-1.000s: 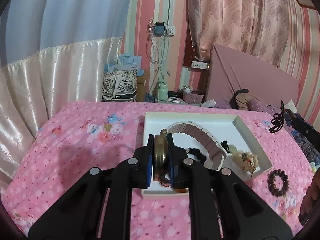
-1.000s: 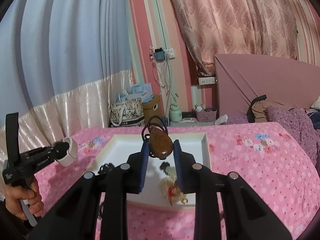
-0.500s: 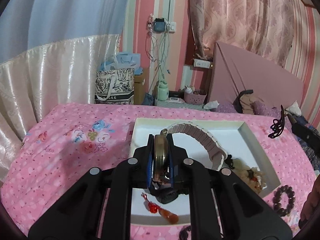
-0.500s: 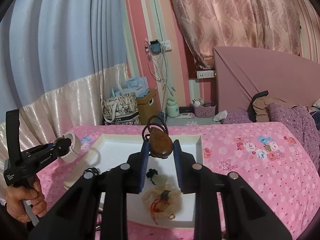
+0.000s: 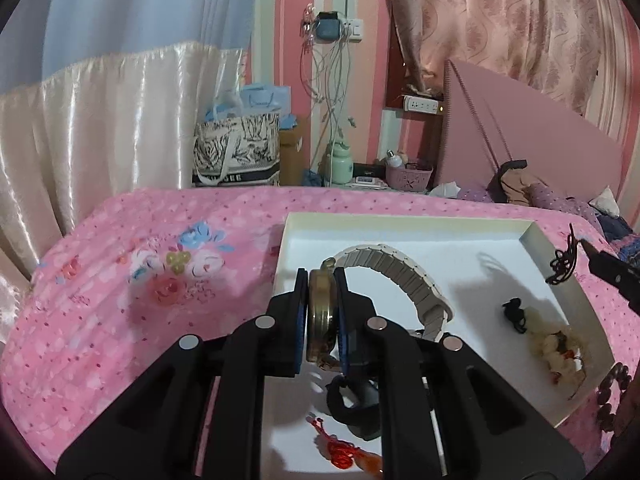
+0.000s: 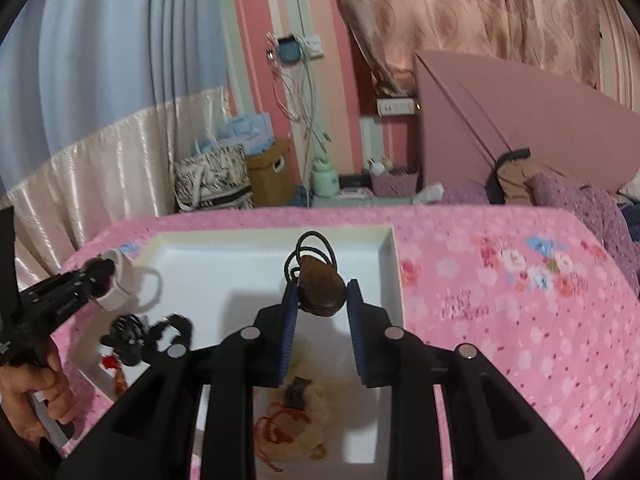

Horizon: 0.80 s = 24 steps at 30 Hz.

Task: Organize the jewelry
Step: 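Carry the watch into the tray with the left tool while the right tool carries the brown stone pendant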

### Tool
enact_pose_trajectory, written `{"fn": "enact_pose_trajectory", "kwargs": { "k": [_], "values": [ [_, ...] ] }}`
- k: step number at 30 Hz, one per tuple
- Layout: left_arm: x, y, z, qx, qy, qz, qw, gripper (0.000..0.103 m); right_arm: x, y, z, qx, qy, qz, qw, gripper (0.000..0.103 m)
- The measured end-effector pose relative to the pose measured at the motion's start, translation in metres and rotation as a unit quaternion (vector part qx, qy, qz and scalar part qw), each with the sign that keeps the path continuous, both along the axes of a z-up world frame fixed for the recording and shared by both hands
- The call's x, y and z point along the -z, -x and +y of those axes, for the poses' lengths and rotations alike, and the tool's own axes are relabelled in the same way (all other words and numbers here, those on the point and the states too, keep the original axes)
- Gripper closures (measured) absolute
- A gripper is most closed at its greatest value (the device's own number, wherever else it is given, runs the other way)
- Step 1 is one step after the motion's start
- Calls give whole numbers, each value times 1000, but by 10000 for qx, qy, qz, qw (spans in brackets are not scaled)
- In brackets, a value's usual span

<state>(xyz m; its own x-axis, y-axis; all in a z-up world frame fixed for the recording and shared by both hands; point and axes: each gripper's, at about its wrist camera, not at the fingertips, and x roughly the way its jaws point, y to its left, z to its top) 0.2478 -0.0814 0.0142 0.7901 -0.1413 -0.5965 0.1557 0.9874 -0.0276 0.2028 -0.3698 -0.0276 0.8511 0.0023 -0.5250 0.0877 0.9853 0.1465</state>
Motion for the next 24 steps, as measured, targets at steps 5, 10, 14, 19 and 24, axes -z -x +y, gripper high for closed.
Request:
{"fn": "enact_pose_trajectory", "kwargs": {
  "k": [5, 10, 14, 19, 24],
  "values": [
    [13, -11, -3, -54, -104, 108, 9999, 92, 14, -8, 0, 75, 84, 214, 9997, 78],
    [20, -24, 3, -156, 144, 373, 9991, 92, 26, -15, 1, 75, 114, 453, 9989, 78],
    [23, -30, 2, -276, -8, 509, 9983, 90, 32, -17, -3, 130, 56, 636, 9979, 78],
    [26, -34, 7, -331, 102, 701, 9969, 88, 35, -20, -3, 117, 71, 744, 9971, 78],
    [27, -35, 4, -268, 98, 708, 9971, 85, 37, -21, -2, 85, 85, 803, 9967, 78]
  ]
}}
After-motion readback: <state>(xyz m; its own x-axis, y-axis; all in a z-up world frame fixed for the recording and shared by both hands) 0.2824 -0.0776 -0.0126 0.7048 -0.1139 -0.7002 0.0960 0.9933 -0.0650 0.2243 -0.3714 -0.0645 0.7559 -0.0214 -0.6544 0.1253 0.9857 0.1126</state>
